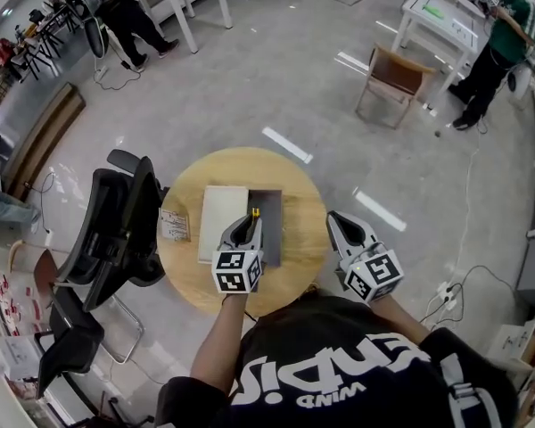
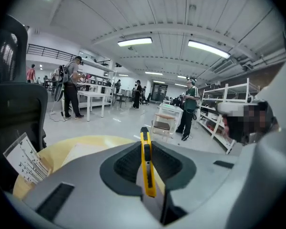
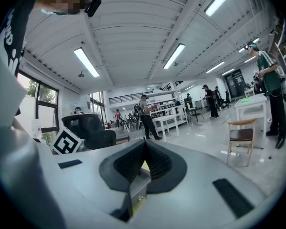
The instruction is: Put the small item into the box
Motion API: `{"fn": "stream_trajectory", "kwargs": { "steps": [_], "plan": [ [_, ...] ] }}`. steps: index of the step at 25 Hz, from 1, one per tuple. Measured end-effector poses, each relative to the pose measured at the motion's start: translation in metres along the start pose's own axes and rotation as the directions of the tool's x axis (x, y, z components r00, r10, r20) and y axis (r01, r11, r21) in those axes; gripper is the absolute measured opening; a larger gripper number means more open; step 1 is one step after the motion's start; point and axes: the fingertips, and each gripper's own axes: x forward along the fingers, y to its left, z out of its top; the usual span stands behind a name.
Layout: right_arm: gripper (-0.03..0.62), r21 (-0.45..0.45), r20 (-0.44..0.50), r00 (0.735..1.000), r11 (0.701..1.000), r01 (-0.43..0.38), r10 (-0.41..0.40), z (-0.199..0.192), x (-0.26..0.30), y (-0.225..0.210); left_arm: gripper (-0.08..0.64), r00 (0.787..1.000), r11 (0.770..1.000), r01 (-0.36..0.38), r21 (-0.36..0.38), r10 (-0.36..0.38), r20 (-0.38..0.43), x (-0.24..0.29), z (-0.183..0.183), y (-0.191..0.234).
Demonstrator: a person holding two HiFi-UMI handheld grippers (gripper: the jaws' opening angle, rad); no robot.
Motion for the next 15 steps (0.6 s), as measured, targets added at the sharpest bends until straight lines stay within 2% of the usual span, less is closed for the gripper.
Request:
{"fn": "stream_trajectory", "kwargs": {
  "steps": [8,15],
  "plan": [
    [0.0,0.005,-0.01,1.0,1.0,0.027,-0.026,-0.005,-0.005,-0.003,0.071,0.987,1.0,-0.003,-0.017,0.001,-0.158,0.035,-0.054,0.009],
    [0.0,0.007,-0.012,0.999,0.999,0.034,-0.034,-0.006,-0.006,-0.005,0.071,0.947,0.999,0.003,-0.039,-0.015,-0.322,0.06,-0.099,0.005]
  ]
}}
